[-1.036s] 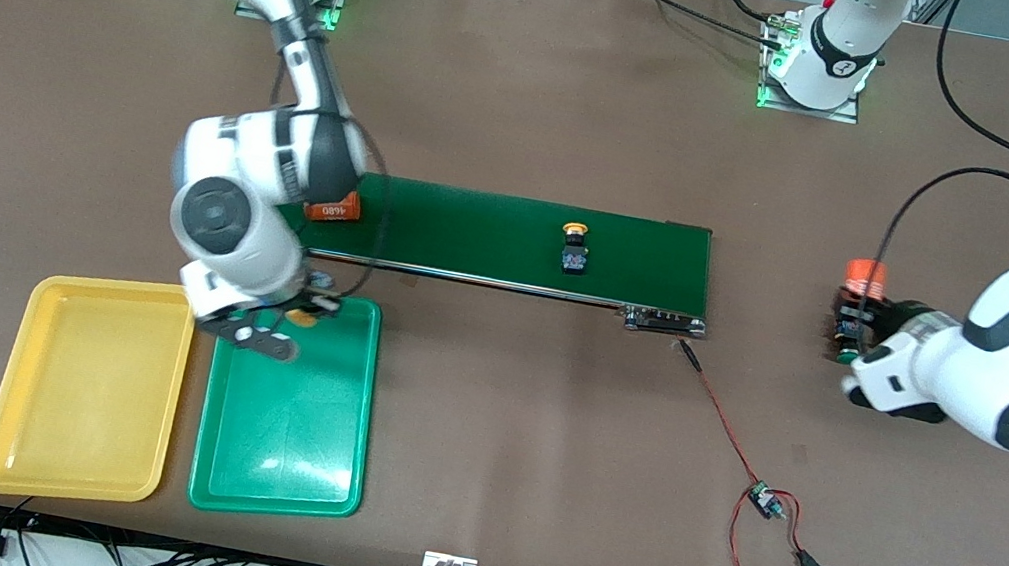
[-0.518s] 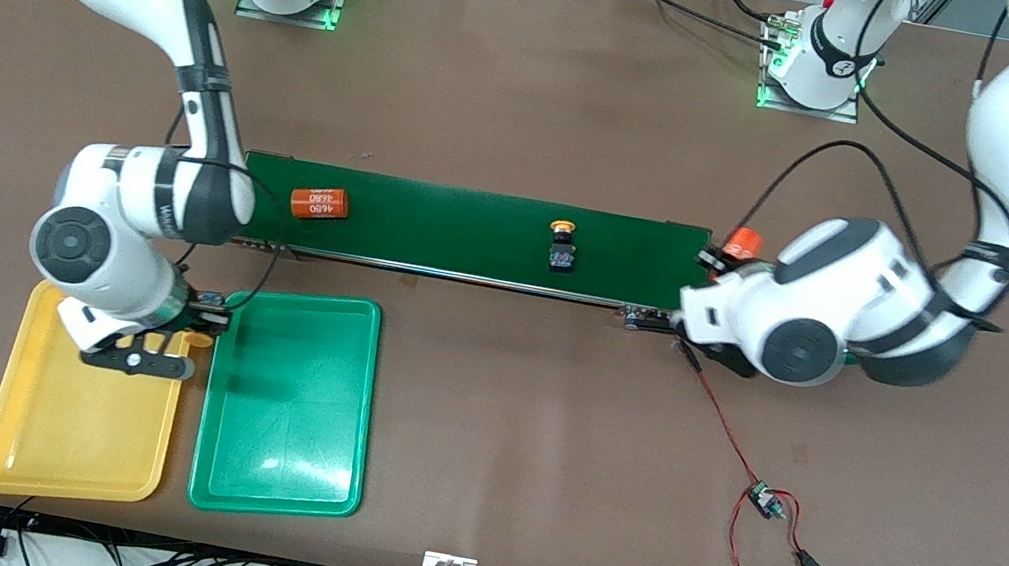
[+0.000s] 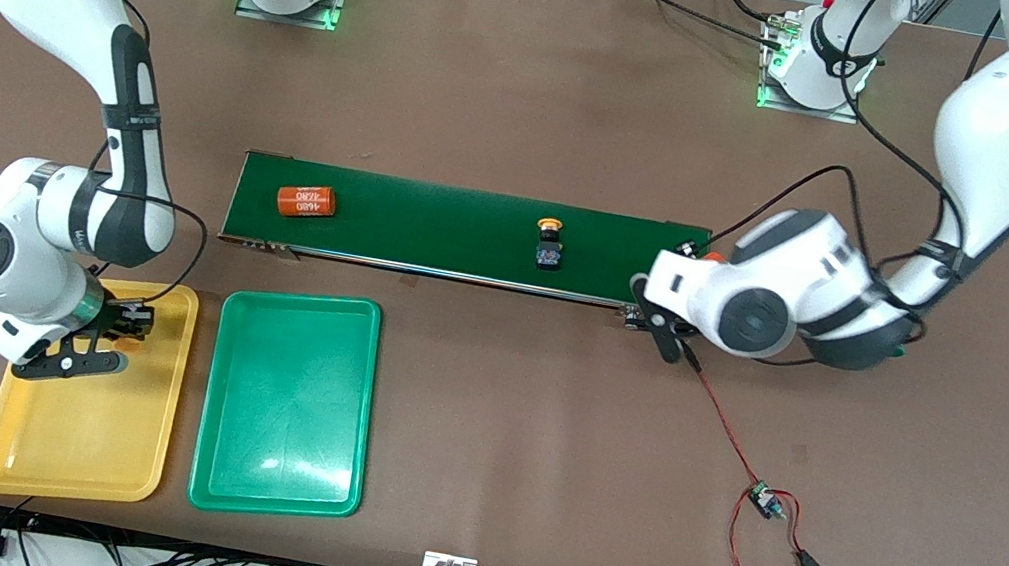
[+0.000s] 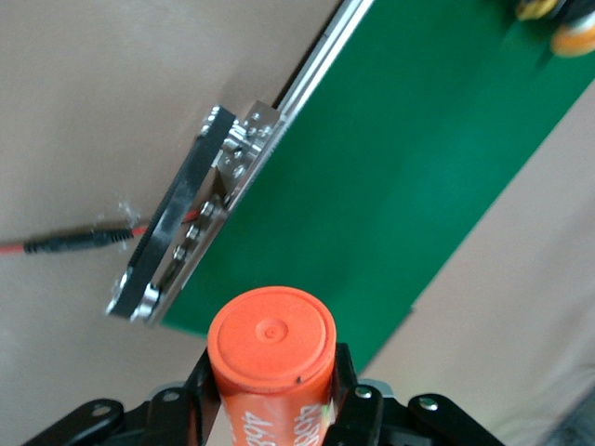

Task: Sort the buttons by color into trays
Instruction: 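Lower the yellow-capped button into the yellow tray and open the right gripper, then place the cylinder on the belt with the left gripper while the right gripper returns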

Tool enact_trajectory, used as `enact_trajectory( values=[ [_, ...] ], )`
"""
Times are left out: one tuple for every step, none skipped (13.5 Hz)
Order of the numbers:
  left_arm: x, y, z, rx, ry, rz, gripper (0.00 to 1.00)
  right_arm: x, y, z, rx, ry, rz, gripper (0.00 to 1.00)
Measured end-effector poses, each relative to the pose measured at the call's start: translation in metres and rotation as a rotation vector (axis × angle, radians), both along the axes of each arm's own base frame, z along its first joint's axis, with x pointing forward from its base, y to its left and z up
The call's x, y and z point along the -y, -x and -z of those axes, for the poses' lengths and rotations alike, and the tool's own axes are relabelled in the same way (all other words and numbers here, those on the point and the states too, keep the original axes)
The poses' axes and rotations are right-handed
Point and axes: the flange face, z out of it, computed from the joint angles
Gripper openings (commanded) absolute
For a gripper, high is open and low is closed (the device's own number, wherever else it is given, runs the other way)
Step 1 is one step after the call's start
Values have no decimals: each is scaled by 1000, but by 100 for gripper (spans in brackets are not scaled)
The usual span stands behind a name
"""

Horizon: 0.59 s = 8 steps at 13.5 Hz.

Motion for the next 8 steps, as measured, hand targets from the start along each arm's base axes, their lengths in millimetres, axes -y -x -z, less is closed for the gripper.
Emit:
enact_trajectory(
  values=[
    [22,13,5,22,-18,78,21,5,-2,6,13,4,-34,0],
    [42,24,8,40,-23,151,21,8,-3,11,26,9,-71,27],
    [56,30,8,58,-16,210,21,8,-5,18,37,13,-95,99],
    [62,31,8,67,-3,249,26,7,-5,23,45,14,-102,100],
    [63,31,8,69,8,273,85,4,-6,26,49,11,-104,100],
    [62,31,9,69,12,291,100,0,-6,26,51,6,-101,100],
    [63,32,10,71,12,300,100,-7,-7,23,54,0,-93,100],
    [64,33,11,70,11,303,100,-13,-7,18,42,-5,-75,100]
  ],
)
